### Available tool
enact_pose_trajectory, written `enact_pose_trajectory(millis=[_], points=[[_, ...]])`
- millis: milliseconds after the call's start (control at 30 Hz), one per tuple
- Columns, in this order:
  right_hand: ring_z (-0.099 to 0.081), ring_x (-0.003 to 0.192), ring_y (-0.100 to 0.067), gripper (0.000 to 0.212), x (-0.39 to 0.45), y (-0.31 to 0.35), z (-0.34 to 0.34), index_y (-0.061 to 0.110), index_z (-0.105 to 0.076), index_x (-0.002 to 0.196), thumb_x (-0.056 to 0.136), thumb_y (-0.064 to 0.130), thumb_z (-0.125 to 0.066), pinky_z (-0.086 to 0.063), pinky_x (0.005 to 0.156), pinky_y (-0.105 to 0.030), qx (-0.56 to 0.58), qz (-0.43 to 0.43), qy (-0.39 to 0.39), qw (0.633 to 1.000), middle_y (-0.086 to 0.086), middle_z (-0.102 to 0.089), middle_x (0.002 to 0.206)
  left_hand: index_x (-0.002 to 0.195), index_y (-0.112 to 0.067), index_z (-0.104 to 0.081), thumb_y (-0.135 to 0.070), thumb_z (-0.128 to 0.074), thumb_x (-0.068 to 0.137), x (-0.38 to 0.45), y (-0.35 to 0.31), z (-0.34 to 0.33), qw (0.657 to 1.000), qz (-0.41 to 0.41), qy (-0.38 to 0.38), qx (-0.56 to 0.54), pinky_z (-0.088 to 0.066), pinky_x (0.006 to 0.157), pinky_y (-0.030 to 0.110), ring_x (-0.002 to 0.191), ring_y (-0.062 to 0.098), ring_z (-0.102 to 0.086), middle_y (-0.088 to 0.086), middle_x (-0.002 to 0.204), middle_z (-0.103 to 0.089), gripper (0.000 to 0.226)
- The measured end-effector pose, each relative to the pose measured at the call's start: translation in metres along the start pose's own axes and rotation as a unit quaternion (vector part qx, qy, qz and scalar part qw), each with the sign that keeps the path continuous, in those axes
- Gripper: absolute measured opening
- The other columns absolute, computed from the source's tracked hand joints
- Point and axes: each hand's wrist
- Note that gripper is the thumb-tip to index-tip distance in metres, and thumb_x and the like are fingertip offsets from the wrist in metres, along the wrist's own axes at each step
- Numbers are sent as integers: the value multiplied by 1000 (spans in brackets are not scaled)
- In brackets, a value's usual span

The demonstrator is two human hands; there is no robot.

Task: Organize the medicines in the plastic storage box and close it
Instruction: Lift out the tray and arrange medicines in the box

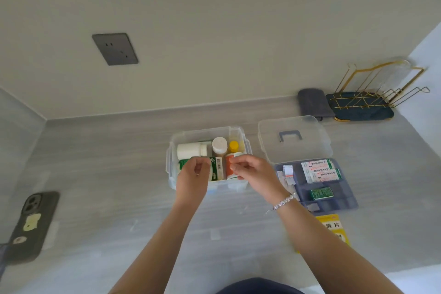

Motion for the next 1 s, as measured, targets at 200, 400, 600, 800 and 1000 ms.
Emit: enact_pose_trajectory(millis=[200, 400, 600, 800, 1000], points=[[-64, 99, -13, 27, 30, -7, -28, 18, -65, 109, 82, 24, -66, -49, 89, -26, -129, -46, -6, 991, 4, -68, 105, 100, -20, -62, -26, -48, 91, 28, 16, 16, 999, 27, 40, 20, -39, 74, 19, 96, 8, -55, -8, 103, -63, 17], [-46, 57, -17, 35, 57, -2, -46, 14, -41, 56, 85, 24, -58, -34, 52, -24, -264, -113, 61, 956, -2, -47, 59, 120, -16, -56, -30, -47, 91, 38, 23, 14, 995, 48, 53, 67, -46, 84, 34, 99, 21, -56, 6, 116, -60, 33], [-56, 59, -13, 28, 73, 1, -58, 17, -49, 60, 85, 19, -61, -52, 63, -25, -199, -173, 56, 963, 0, -56, 64, 122, -16, -54, -27, -49, 91, 39, 25, 16, 996, 51, 55, 41, -48, 90, 37, 103, 21, -56, 5, 120, -58, 33], [-66, 92, -27, 18, 75, 0, -58, 3, -63, 86, 82, 20, -67, -57, 79, -36, -124, -181, 43, 975, -14, -69, 97, 125, -16, -52, -24, -49, 91, 39, 24, 19, 997, 56, 44, 21, -47, 94, 38, 109, 22, -55, 5, 124, -57, 35], [-67, 79, -14, 23, 62, 7, -33, 10, -67, 102, 82, 20, -68, -58, 73, -30, -35, -170, -14, 985, 0, -69, 85, 139, -18, -37, -26, -47, 93, 36, 18, 17, 999, 36, 12, 23, -34, 99, 27, 131, 19, -40, 1, 145, -40, 48]])
Point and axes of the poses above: each hand's wrist, its own x-axis towards the middle knuckle, its own z-axis out of the back of the hand, y = z × x
